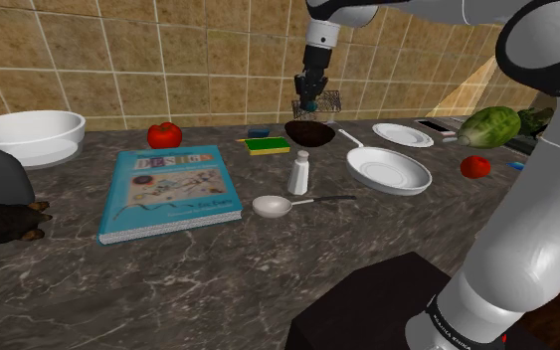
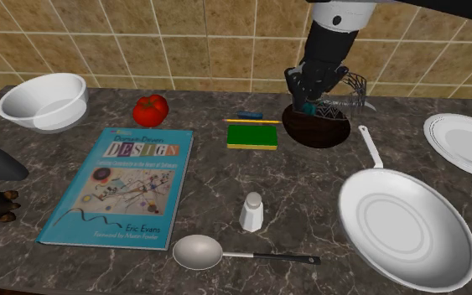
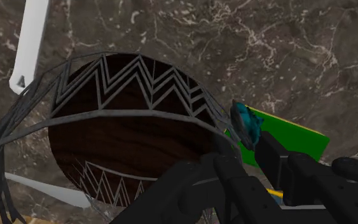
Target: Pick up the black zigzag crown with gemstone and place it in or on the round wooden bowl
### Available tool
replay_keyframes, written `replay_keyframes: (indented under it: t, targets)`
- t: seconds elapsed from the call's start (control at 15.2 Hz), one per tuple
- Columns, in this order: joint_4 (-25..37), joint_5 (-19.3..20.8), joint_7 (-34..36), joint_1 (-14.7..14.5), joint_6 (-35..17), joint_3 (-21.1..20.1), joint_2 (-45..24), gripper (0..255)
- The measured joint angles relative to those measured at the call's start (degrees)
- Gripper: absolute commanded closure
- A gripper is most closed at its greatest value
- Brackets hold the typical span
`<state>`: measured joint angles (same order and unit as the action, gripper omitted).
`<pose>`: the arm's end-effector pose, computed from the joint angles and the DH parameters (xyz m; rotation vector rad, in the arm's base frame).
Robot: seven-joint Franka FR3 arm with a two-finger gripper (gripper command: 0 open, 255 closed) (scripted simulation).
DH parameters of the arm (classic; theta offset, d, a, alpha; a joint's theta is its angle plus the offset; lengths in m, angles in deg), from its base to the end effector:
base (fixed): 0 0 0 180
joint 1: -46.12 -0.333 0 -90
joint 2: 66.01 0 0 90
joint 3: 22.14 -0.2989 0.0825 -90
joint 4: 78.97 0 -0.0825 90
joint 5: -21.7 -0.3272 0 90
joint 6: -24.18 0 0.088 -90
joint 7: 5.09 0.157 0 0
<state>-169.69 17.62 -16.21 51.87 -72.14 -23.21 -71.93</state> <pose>0.5336 -0.0336 0.5088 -3.0647 -0.1599 -0.0069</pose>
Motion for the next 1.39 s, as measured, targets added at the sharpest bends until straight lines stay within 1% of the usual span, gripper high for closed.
replay_keyframes:
  t: [0.07, 0.2, 0.92, 1.39]
  targets:
    - [1.77, -0.02, -0.91, 0.51, 0.30, 0.41, -1.53, 255]
    - [1.89, -0.02, -1.47, 0.79, -0.24, 0.63, -2.25, 255]
    - [-6.50, -0.16, -2.20, 0.79, -8.60, 0.61, -2.21, 255]
    - [-6.98, -0.21, -2.26, 0.78, -9.25, 0.54, -2.27, 255]
